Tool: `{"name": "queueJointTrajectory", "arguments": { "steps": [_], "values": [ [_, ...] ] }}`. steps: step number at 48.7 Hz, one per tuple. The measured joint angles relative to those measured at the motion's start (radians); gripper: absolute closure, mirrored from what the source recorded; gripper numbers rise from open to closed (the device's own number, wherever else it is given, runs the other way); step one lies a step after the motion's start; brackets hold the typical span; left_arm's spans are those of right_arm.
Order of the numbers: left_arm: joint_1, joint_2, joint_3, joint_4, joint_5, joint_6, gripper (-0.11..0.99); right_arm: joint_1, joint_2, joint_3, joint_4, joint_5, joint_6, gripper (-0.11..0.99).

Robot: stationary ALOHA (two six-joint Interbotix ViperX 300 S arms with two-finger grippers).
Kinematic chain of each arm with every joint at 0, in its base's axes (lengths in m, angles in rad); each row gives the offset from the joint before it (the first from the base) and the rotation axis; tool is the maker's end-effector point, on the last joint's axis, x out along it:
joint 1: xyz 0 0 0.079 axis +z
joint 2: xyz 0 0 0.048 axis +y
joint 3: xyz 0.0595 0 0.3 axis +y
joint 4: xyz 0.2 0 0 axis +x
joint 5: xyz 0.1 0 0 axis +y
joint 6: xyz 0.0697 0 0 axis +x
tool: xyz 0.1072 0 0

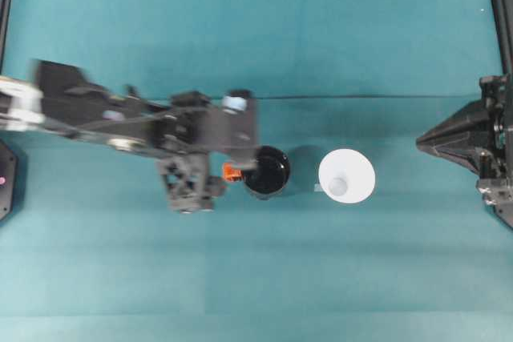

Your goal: Put the paper cup into the moved red handle cup holder.

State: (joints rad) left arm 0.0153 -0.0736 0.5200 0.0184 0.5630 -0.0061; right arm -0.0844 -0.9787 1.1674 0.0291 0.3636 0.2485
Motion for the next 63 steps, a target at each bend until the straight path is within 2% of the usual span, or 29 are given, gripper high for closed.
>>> {"name": "queueJointTrajectory", "arguments": {
  "steps": [4,8,15,18,28,37,41,53,63],
  "values": [
    [-0.009,-0.066,0.048,0.0,0.002,0.003,-0.02,-0.006,0.009,-0.003,0.002,0.012,0.0,0.65],
    [-0.014,-0.133,0.1,0.0,0.002,0.003,-0.02,-0.012,0.029,-0.017,0.0,0.034,0.003,0.48],
    [-0.011,-0.225,0.184,0.002,0.002,0.0,-0.02,-0.028,0.098,-0.06,0.002,0.083,0.026,0.09],
    [-0.011,-0.256,0.212,0.002,0.002,-0.002,-0.02,-0.029,0.137,-0.087,0.002,0.103,0.032,0.01],
    [-0.011,-0.316,0.264,0.002,0.002,-0.005,-0.02,-0.046,0.314,-0.178,0.002,0.156,0.035,0.0],
    [-0.011,-0.325,0.27,0.0,0.002,-0.005,-0.02,-0.063,0.525,-0.276,0.002,0.193,0.035,0.0],
    [-0.011,-0.327,0.27,0.0,0.002,-0.005,-0.02,-0.067,0.614,-0.321,-0.003,0.199,0.035,0.0],
    [-0.011,-0.327,0.278,0.0,0.002,-0.006,-0.02,-0.069,0.833,-0.385,-0.008,0.213,0.035,0.01],
    [-0.011,-0.327,0.279,0.0,0.002,-0.006,-0.02,-0.071,0.919,-0.416,-0.006,0.232,0.035,0.05]
  ]
}}
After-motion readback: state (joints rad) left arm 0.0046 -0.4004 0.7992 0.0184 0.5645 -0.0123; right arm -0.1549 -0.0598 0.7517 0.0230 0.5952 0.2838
